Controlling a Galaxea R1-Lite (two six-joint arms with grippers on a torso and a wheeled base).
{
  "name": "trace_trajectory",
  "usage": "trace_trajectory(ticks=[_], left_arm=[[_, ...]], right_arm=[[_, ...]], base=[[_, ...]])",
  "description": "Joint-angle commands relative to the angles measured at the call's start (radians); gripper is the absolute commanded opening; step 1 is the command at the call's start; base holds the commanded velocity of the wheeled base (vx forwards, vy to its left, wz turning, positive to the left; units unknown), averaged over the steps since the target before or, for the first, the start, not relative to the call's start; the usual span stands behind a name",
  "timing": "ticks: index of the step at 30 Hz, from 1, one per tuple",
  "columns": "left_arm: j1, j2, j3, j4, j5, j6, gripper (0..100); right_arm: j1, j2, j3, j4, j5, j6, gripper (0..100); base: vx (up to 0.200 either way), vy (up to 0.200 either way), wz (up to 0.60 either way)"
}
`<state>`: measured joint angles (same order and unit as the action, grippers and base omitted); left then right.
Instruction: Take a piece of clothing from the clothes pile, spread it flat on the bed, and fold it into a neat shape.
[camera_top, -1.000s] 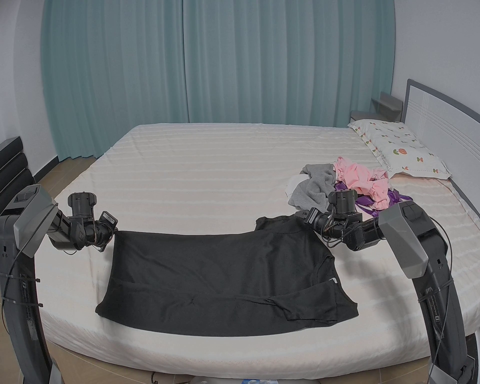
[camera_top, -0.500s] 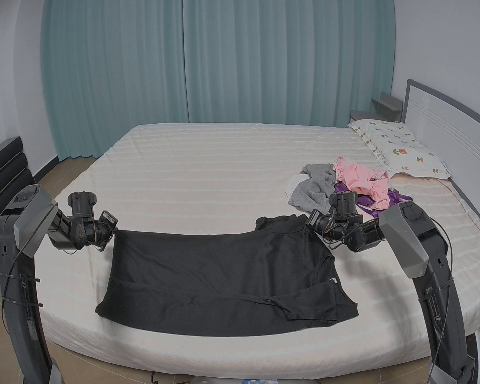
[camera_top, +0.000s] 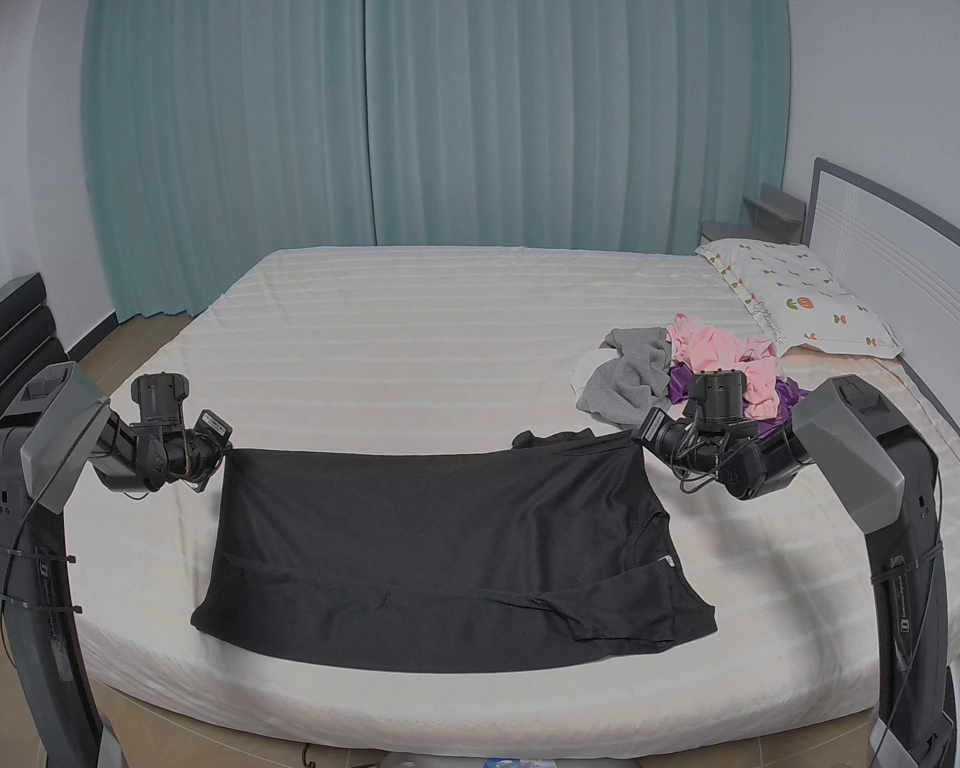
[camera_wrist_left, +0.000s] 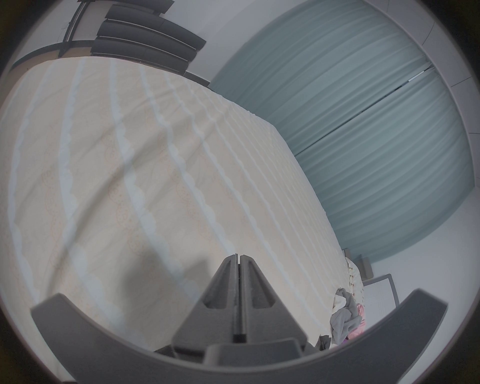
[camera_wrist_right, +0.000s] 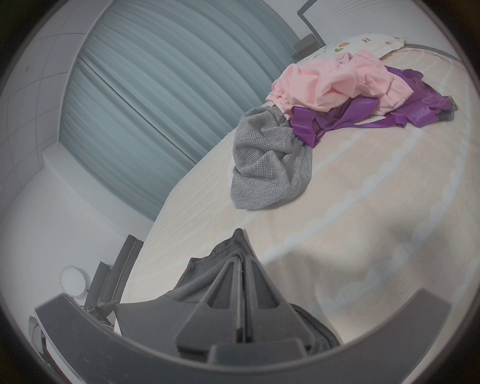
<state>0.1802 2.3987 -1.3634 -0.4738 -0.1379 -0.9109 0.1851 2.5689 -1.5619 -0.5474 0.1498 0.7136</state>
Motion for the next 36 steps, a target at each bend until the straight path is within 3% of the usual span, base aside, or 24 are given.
trace_trajectory(ticks=[1,10,16,23,36], left_arm=[[0.002,-0.013,-0.006,0.001,0.001,0.0,0],[0.013,-0.039,-0.003,0.001,0.001,0.0,0],[0.012,-0.029,-0.003,0.004,0.003,0.003,0],[0.01,-0.027,0.015,0.007,0.001,0.067,0],[0.012,-0.122,0.21,-0.002,-0.008,0.188,0]], right_arm=[[-0.021,-0.076,0.086,-0.035,0.03,0.0,0],[-0.041,-0.138,0.21,-0.14,0.123,0.0,0],[-0.044,-0.133,0.223,-0.144,0.134,-0.003,0],[-0.046,-0.145,0.25,-0.135,0.159,-0.011,0],[-0.075,-0.282,0.488,-0.141,0.251,-0.077,0]], base=[[0.0,0.0,0.0],[0.0,0.0,0.0],[0.0,0.0,0.0],[0.0,0.0,0.0],[0.0,0.0,0.0]])
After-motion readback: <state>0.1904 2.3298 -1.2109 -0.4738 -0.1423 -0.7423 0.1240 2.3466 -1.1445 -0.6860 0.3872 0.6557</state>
